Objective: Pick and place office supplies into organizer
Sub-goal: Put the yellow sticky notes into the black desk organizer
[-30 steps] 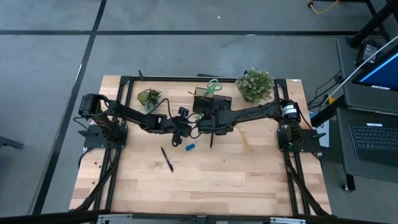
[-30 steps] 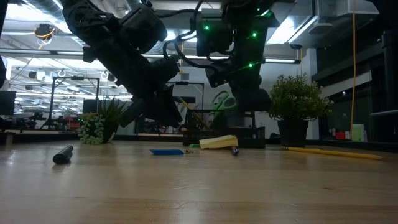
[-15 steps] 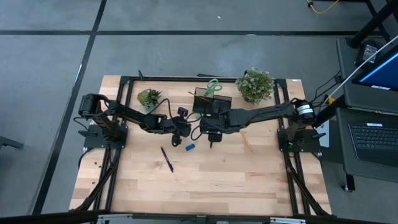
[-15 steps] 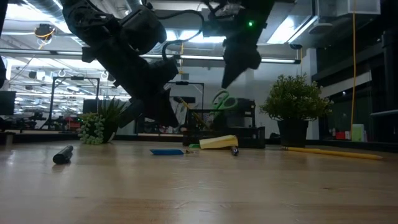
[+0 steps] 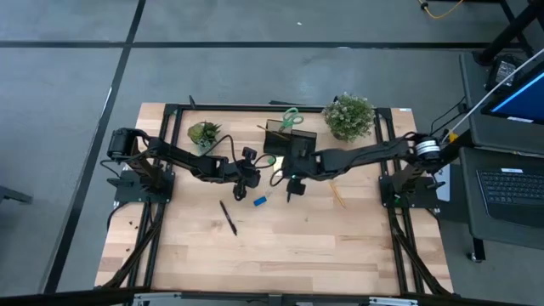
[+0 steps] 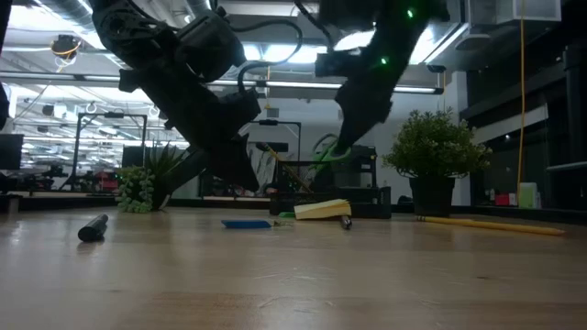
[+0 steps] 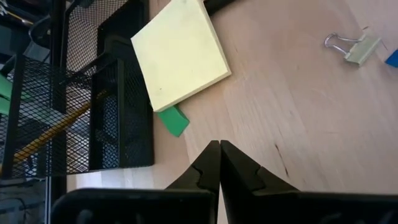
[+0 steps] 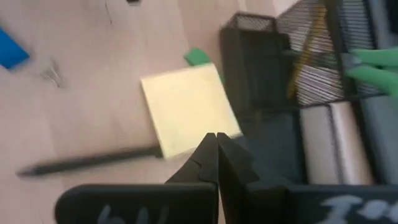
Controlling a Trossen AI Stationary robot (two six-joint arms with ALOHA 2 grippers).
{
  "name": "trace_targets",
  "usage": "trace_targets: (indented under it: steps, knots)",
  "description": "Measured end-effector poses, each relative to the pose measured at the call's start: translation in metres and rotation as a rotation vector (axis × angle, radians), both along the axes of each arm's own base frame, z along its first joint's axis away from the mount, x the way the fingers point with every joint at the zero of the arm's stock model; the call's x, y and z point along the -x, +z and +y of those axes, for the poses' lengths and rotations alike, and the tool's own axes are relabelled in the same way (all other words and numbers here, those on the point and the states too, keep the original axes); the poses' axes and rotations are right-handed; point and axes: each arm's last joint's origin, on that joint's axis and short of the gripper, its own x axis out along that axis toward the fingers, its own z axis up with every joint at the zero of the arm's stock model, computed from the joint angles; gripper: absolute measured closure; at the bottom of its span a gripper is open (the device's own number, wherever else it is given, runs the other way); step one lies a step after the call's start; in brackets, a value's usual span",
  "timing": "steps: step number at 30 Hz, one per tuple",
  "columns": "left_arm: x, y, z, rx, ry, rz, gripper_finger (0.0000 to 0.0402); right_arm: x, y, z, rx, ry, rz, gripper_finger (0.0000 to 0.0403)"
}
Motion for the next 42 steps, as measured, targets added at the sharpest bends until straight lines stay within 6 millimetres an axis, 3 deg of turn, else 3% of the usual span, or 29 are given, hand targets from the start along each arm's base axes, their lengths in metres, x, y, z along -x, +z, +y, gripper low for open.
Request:
trace_targets:
  steps: [11, 17, 32, 42]
  knots:
    - [-0.001, 0.001, 0.001, 0.024, 0.022, -0.029, 0.0399, 0.063, -0.014, -0.052, -0.397, -0.124, -0.424, 0.0397]
    - [-0.004, 0.004, 0.001, 0.038, 0.033, -0.077, 0.0399, 0.078, -0.033, -0.068, -0.599, -0.198, -0.514, 0.0362]
    - [-0.005, 0.005, 0.001, 0.092, 0.077, -0.123, 0.0399, 0.085, -0.040, -0.087, -0.774, -0.261, -0.559, 0.0220]
    - [-0.005, 0.005, 0.001, 0.091, 0.073, -0.125, 0.0399, 0.068, -0.061, -0.092, -0.831, -0.294, -0.615, 0.0201]
